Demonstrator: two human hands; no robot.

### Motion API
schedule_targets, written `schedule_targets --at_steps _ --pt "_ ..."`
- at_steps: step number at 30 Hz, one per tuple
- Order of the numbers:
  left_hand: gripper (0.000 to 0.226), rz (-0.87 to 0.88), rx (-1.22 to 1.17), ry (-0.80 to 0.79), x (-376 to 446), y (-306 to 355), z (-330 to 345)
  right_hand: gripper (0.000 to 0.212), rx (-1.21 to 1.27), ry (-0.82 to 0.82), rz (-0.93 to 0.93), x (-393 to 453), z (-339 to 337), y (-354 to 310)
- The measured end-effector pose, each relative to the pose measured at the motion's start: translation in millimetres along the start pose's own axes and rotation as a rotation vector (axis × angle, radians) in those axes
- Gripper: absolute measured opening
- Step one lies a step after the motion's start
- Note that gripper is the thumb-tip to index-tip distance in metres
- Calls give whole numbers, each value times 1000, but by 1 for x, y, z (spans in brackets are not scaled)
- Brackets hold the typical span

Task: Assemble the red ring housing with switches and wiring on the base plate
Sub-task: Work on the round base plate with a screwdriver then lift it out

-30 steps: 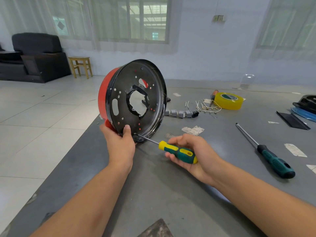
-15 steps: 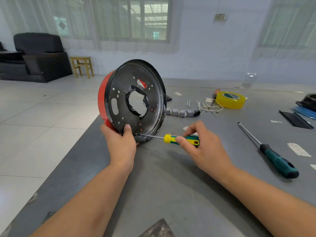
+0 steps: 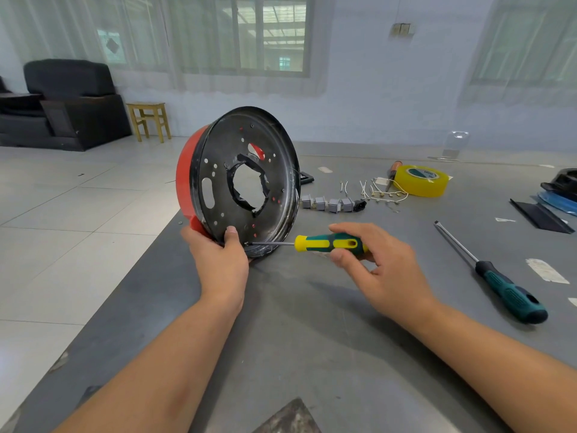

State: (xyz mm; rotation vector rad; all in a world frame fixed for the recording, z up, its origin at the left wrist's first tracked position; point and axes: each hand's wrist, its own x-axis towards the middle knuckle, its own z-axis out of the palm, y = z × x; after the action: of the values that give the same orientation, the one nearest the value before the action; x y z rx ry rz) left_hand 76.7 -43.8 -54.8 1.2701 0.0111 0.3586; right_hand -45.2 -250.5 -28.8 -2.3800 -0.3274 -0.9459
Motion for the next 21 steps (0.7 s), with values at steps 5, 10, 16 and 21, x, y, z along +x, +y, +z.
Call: schedule_targets --at_steps 5,10,16,21 --pt "38 13 21 -3 0 -2 -1 46 -209 -125 195 1 6 -2" --pt "39 -5 -14 28 1 -1 -1 22 -82 -345 235 1 -2 4" --pt "42 -3 8 22 0 1 -1 63 -119 -255 386 5 -1 1" --pt "44 -10 6 28 0 1 -2 27 -37 -320 272 1 -4 0"
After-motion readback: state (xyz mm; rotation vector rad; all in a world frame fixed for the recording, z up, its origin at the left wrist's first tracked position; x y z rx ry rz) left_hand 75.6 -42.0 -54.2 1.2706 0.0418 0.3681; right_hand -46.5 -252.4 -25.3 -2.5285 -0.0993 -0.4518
